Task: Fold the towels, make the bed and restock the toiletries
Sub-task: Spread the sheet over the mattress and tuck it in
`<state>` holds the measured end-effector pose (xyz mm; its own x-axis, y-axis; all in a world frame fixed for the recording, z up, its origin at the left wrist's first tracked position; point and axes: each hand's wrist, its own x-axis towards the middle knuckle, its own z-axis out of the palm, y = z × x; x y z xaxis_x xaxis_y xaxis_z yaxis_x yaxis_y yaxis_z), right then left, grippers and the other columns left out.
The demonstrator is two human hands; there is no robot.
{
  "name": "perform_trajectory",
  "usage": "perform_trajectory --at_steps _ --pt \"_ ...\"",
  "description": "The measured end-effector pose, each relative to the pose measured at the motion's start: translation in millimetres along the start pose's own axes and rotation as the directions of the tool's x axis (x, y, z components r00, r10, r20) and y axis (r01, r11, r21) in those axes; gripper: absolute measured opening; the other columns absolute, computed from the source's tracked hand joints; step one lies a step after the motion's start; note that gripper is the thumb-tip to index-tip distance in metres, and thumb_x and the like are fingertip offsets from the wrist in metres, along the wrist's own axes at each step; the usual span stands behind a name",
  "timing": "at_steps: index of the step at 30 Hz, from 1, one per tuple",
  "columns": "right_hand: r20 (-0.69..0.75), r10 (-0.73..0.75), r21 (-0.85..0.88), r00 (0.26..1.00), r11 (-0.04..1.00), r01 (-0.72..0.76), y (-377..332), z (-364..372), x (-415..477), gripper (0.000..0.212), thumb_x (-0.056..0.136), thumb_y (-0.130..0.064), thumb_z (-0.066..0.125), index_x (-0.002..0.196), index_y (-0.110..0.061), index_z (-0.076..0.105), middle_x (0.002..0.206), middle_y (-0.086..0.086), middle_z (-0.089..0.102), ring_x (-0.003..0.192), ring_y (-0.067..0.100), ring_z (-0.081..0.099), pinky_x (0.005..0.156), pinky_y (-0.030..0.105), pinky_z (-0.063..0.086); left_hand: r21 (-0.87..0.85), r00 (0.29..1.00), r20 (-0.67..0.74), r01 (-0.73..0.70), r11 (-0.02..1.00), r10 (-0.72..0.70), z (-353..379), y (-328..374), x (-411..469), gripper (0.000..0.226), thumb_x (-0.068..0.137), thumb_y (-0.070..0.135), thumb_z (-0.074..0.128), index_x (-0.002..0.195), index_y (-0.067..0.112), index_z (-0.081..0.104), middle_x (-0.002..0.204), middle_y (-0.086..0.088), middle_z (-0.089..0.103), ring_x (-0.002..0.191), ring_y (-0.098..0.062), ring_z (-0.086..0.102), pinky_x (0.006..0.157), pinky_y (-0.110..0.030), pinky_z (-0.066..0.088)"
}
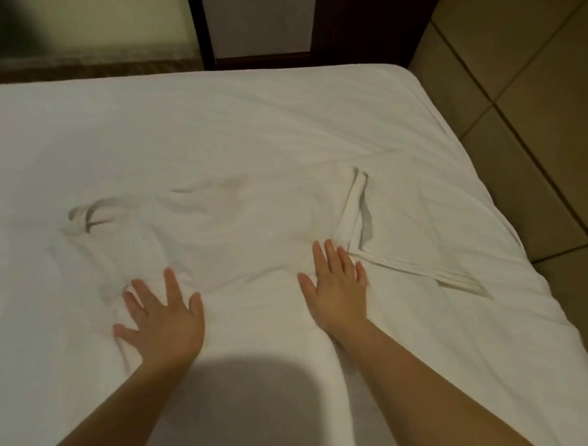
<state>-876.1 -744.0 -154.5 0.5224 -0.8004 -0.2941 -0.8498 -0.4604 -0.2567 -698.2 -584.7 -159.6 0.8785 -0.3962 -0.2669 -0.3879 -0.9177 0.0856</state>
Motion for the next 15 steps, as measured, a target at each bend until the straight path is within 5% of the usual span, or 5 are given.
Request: perform_trajectory --at_steps 2,6,10,15 --pt "-0.036 -0.034 0.000 0.999 0.999 0.034 6 -4 -5 0.059 0.099 -0.048 0.024 0.153 -0.028 0.009 0.161 -0.004 0.004 0.148 0.016 0.001 0.117 0.041 -0.002 0.022 0.994 -0.037 -0.100 0.995 0.101 -5 12 -4 0.058 0.097 0.038 0.032 0.150 0.017 0.024 0.156 -0.022 0.011 0.144 -0.038 0.012 0.107 -0.068 0.014" --pt "-0.388 -0.033 -0.016 0.921 0.999 0.030 46 -5 -27 0.046 0.089 -0.035 0.038 0.126 -0.019 0.059 0.135 0.005 0.056 0.124 0.023 0.049 0.108 0.044 0.022 0.031 0.897 -0.080 -0.433 0.901 0.434 8 76 -22 0.061 0.085 0.039 0.033 0.129 0.003 0.056 0.138 -0.030 0.045 0.122 -0.046 0.049 0.090 -0.071 0.035" --pt "-0.590 -0.053 -0.088 0.806 0.996 0.001 98 -20 -9 0.046 0.080 -0.027 0.056 0.124 -0.016 0.055 0.126 0.008 0.058 0.117 0.023 0.044 0.105 0.049 0.024 -0.033 0.887 -0.139 -0.448 0.893 0.440 30 122 -33 0.057 0.090 0.037 0.027 0.137 0.016 0.050 0.145 -0.018 0.043 0.132 -0.035 0.043 0.104 -0.060 0.028" --pt "-0.482 -0.170 -0.207 0.860 0.975 0.077 119 -31 44 0.064 0.063 -0.009 0.075 0.125 -0.014 0.058 0.121 0.006 0.061 0.116 0.029 0.052 0.105 0.048 0.021 -0.052 0.840 -0.351 -0.459 0.887 0.414 57 125 -21 0.051 0.091 0.033 0.032 0.139 0.022 0.046 0.147 -0.012 0.041 0.134 -0.029 0.038 0.106 -0.050 0.023"
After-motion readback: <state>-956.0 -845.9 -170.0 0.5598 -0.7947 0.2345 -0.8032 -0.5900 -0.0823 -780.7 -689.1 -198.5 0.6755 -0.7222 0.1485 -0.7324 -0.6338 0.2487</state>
